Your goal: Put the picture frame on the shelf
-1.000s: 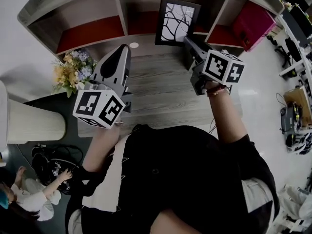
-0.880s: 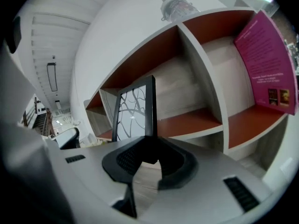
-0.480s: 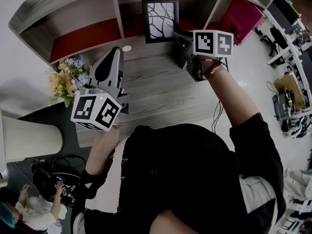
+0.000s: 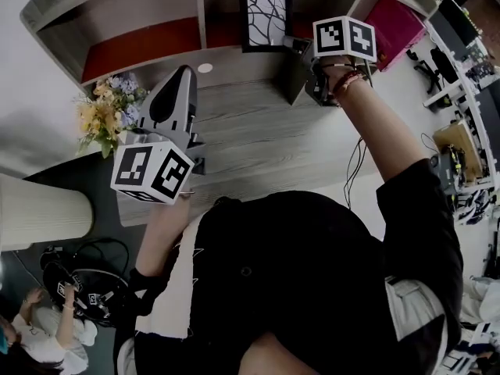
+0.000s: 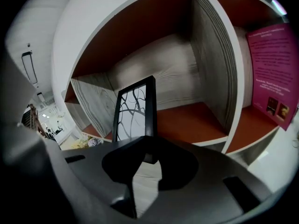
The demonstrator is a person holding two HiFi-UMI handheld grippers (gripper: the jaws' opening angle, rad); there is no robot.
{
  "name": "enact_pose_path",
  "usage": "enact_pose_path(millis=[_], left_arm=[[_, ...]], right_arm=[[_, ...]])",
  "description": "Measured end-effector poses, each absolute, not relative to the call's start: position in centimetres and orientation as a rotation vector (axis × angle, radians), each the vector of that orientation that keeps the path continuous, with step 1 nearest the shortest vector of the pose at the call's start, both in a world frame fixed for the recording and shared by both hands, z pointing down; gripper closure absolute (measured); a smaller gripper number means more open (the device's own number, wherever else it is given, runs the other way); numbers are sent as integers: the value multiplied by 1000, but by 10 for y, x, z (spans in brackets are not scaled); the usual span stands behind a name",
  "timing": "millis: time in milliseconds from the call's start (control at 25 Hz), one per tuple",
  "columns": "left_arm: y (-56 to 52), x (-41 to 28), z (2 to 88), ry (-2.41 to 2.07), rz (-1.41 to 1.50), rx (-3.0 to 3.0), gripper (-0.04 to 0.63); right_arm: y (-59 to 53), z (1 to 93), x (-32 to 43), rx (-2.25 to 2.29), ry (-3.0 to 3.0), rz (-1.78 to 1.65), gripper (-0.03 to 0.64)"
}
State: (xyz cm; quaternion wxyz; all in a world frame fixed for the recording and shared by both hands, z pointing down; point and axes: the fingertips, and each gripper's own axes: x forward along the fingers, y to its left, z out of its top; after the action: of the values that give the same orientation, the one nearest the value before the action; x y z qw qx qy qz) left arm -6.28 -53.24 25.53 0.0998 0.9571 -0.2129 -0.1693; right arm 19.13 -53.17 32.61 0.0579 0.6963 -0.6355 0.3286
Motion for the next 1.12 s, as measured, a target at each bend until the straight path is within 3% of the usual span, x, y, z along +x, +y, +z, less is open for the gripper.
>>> enact_pose_path(millis=[1120], left_arm=[[-530, -84, 254, -724, -532, 2825, 584]], right_arm=[[-548, 333, 212, 2163, -1776, 1077, 534]])
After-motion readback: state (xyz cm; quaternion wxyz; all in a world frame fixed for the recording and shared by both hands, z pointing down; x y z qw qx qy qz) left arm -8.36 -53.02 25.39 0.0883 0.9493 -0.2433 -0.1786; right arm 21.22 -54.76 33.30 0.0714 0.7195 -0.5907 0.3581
